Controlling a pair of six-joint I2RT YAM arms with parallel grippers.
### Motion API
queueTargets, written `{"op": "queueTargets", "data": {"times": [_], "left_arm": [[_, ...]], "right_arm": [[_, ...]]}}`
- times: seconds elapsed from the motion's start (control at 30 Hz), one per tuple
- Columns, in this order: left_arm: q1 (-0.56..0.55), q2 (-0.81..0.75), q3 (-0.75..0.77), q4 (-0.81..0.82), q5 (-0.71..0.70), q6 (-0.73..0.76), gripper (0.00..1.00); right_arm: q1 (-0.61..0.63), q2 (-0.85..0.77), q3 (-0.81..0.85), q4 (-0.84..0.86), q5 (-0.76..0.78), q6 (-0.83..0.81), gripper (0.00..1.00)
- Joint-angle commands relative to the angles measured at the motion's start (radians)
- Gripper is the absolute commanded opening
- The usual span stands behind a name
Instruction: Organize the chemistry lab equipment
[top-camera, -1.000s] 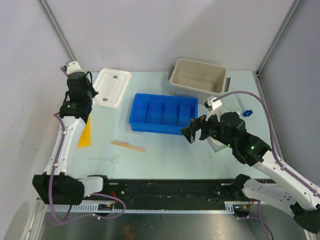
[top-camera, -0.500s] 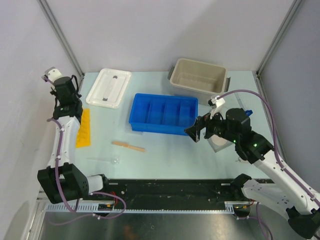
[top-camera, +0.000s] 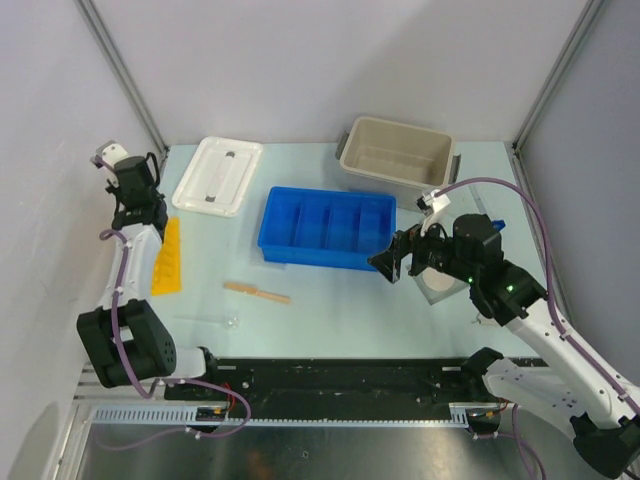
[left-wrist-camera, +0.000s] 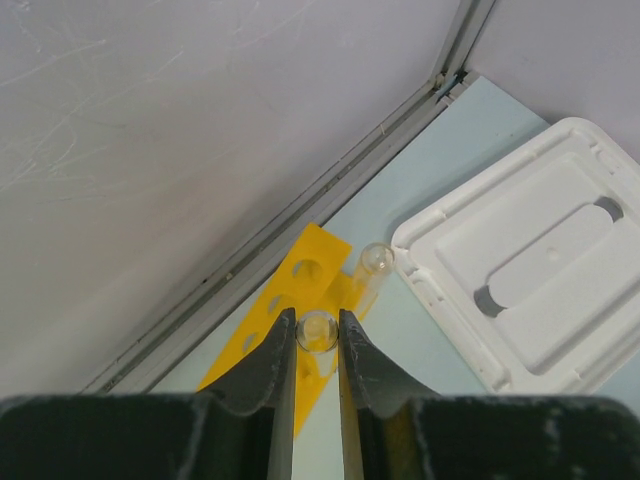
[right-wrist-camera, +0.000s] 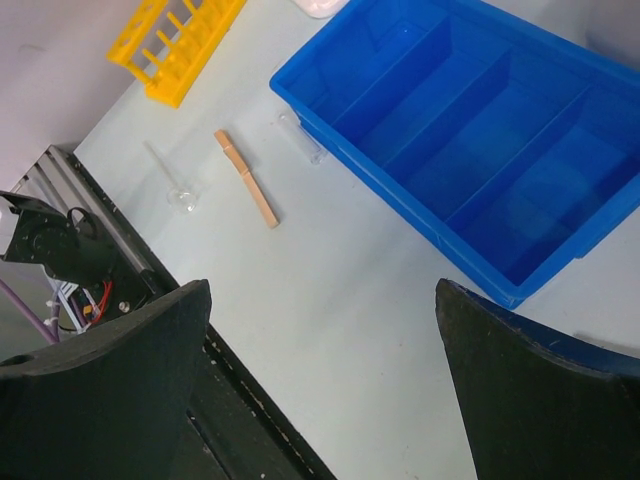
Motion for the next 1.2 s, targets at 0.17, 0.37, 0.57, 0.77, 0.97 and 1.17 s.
{"op": "queueTargets", "data": {"times": [0.17, 0.37, 0.57, 0.77, 0.97, 1.17], "left_arm": [[0.011, 0.040, 0.003, 0.077, -0.002, 0.006, 0.06], [0.011, 0.058, 0.015, 0.088, 0.007, 0.006, 0.07], [0.013, 0.065, 0.024, 0.090, 0.023, 0.004, 0.08], [0.011, 0.086, 0.012, 0.092, 0.023, 0.002, 0.08], [0.012, 0.110, -0.002, 0.095, 0.017, -0.003, 0.10], [0.010, 0.146, -0.011, 0.097, 0.022, -0.005, 0.17]], "right_arm": [[-0.018, 0.005, 0.003, 0.026, -0.005, -0.029, 0.99], [-0.027, 0.018, 0.003, 0.025, -0.003, -0.030, 0.99], [-0.034, 0.022, 0.003, 0.028, -0.006, -0.032, 0.99], [-0.038, 0.028, 0.003, 0.034, -0.018, -0.029, 0.99], [-0.042, 0.025, 0.003, 0.029, -0.015, -0.027, 0.99], [-0.046, 0.023, 0.003, 0.023, -0.014, -0.026, 0.99]]}}
